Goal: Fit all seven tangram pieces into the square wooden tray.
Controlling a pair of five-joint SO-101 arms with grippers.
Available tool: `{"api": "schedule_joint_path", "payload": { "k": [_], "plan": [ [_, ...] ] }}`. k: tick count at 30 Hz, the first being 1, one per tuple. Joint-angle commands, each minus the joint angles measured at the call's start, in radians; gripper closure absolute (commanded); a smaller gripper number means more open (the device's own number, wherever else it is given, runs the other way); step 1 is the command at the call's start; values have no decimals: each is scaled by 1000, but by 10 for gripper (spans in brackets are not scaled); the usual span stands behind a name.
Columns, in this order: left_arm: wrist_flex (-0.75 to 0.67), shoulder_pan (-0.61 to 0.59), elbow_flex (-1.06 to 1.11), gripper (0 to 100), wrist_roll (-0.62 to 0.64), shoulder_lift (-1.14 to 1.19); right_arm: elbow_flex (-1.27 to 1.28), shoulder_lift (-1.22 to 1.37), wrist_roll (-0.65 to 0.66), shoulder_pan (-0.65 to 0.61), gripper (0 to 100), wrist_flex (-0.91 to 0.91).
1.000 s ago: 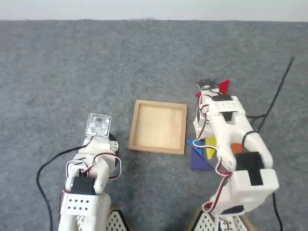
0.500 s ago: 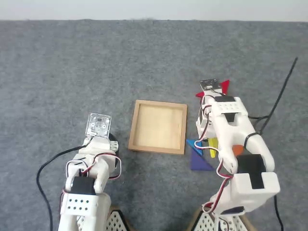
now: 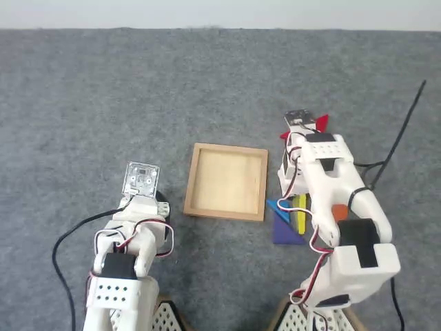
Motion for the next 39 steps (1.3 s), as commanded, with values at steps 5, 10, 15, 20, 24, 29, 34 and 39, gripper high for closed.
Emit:
{"api": "schedule_joint_path", "payload": {
  "k": [5, 10, 15, 20, 24, 29, 34, 39],
  "plan": [
    [2, -5, -8, 985, 5, -12, -57, -15, -26, -4, 992, 19],
    [2, -5, -8, 985, 5, -12, -60, -156, -26, -13, 993, 39],
    [2, -5, -8, 985, 5, -12, -212, -232, -32, -56, 993, 165],
    [2, -5, -8, 985, 5, -12, -427, -131, -64, -163, 993, 242],
    [2, -5, -8, 985, 5, -12, -537, 2, -57, -274, 992, 214],
    [2, -5, -8, 985, 5, -12, -681, 159, -11, -406, 992, 163],
    [2, -5, -8, 985, 5, -12, -802, 334, -5, -441, 992, 168],
    [2, -5, -8, 985, 5, -12, -819, 415, 0, -444, 989, 159]
  ]
}}
